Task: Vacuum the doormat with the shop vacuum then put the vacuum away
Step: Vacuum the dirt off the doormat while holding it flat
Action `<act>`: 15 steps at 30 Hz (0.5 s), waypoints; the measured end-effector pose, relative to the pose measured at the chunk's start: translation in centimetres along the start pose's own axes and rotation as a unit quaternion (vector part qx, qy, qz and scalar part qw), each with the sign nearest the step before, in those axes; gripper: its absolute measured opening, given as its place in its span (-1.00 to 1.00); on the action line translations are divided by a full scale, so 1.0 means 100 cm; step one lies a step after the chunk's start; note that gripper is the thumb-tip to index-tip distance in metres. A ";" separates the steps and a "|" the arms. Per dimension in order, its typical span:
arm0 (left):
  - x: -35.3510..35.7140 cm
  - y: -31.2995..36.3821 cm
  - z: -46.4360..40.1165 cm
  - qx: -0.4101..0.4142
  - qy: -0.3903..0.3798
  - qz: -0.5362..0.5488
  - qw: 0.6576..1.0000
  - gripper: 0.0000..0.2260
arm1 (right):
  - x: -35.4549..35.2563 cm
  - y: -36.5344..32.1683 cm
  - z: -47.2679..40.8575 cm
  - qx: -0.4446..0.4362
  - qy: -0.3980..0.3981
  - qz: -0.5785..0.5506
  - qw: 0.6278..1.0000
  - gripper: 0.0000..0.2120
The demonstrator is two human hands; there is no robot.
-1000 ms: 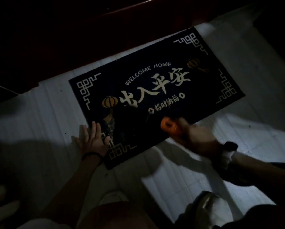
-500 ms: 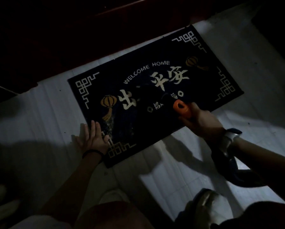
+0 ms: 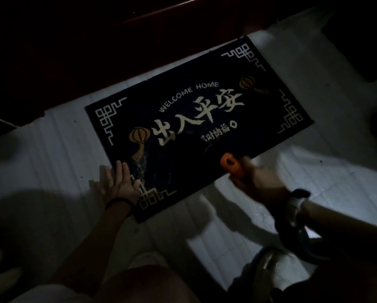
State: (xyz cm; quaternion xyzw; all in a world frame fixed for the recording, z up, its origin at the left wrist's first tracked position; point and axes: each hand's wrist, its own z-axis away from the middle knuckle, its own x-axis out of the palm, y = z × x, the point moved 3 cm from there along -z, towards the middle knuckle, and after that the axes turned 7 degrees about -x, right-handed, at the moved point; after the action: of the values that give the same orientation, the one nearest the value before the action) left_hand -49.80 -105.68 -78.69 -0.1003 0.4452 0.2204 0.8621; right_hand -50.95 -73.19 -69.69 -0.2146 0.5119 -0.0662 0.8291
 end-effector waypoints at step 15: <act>0.006 -0.004 -0.007 0.014 0.002 0.028 1.000 -0.43 | 0.027 -0.034 0.017 -0.074 -0.108 0.011 0.991 -0.56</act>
State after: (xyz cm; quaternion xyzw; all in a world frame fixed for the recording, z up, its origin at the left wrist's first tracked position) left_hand -49.82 -106.12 -79.58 -0.0763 0.4522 0.2384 0.8561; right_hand -47.84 -76.68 -69.75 -0.2758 0.4251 0.0042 0.8621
